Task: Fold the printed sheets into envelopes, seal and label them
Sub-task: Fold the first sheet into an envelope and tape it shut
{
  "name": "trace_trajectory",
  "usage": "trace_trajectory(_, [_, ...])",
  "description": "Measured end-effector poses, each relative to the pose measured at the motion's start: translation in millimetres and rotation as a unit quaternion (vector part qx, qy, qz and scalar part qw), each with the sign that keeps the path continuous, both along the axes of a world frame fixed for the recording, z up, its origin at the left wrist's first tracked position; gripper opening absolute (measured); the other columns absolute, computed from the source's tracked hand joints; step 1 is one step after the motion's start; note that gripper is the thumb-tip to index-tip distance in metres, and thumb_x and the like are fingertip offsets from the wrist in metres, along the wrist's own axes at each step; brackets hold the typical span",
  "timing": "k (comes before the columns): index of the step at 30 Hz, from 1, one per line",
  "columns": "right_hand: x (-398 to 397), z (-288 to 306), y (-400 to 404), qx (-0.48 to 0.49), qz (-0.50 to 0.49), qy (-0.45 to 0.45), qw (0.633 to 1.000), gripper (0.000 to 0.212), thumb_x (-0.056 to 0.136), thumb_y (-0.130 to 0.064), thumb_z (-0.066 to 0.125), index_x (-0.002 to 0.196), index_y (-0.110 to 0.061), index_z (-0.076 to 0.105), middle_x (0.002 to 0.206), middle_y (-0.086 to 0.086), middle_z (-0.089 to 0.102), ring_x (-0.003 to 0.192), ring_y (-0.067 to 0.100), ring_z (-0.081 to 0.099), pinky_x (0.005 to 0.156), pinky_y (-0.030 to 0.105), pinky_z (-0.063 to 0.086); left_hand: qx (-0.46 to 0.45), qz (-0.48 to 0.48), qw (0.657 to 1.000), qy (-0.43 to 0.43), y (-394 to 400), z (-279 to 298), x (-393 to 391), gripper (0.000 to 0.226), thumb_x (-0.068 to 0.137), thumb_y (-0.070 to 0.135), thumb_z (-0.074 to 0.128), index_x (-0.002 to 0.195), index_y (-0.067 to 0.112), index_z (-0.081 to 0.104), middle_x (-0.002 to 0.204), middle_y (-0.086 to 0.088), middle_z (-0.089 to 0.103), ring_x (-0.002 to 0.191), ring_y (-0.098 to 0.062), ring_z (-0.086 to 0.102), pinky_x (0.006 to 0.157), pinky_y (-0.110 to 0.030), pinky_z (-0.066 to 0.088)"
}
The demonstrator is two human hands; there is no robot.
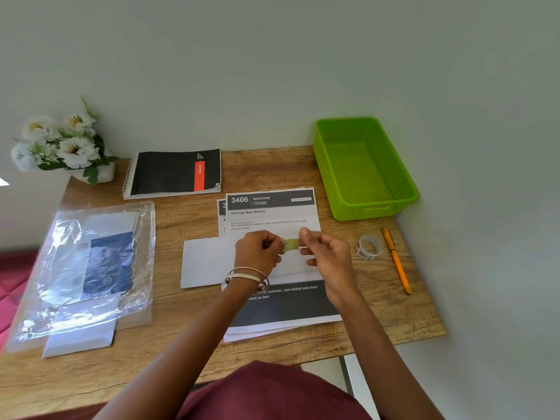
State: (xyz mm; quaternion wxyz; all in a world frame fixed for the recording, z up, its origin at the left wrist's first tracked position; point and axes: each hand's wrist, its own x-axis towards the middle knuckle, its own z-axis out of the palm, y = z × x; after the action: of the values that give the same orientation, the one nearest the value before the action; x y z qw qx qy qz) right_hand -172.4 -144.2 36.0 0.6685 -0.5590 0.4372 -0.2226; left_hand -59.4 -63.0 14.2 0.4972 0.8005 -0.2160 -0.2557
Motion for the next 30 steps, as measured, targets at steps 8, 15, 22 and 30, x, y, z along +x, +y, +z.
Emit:
trace_trajectory(8, [2.7, -16.1, -7.4, -0.069, 0.036, 0.045, 0.996, 0.017, 0.078, -0.003, 0.074, 0.086, -0.016, 0.068, 0.073, 0.008, 0.069, 0.063, 0.007, 0.063, 0.060, 0.017, 0.047, 0.018, -0.045, 0.998, -0.030, -3.9, -6.2, 6.2, 0.012, 0.086, 0.013, 0.062, 0.077, 0.009, 0.069, 0.066, -0.006, 0.067, 0.046, -0.005, 0.058, 0.051, -0.014, 0.052])
trace_trajectory(15, [14.9, -26.2, -30.3, -0.076, -0.056, 0.100, 0.991, 0.029, 0.072, -0.005, 0.080, 0.087, -0.018, 0.059, 0.076, 0.008, 0.066, 0.068, 0.018, 0.062, 0.066, 0.032, 0.054, 0.027, -0.041, 0.991, -0.126, -18.4, -13.0, 15.1, 0.014, 0.078, 0.014, 0.070, 0.092, 0.013, 0.069, 0.080, 0.003, 0.063, 0.066, -0.012, 0.058, 0.070, -0.023, 0.048])
trace_trajectory(22, [36.0, -24.1, -51.3, -0.118, -0.027, 0.184, 0.975, 0.047, 0.063, -0.008, 0.085, 0.094, -0.017, 0.052, 0.084, 0.010, 0.066, 0.078, 0.026, 0.067, 0.074, 0.046, 0.056, 0.038, -0.035, 0.993, -0.109, -40.2, -20.1, 18.8, 0.014, 0.076, 0.011, 0.073, 0.089, 0.012, 0.069, 0.080, 0.003, 0.063, 0.067, -0.011, 0.057, 0.073, -0.024, 0.049])
trace_trajectory(30, [45.7, -28.4, -53.9, -0.168, 0.010, 0.254, 0.952, 0.053, 0.065, -0.012, 0.086, 0.098, -0.018, 0.045, 0.083, 0.005, 0.063, 0.081, 0.024, 0.064, 0.076, 0.040, 0.053, 0.030, 0.008, 0.995, -0.094, -39.5, -34.4, 18.6, 0.015, 0.070, 0.008, 0.076, 0.083, 0.013, 0.069, 0.079, -0.001, 0.063, 0.059, -0.003, 0.051, 0.062, -0.003, 0.037])
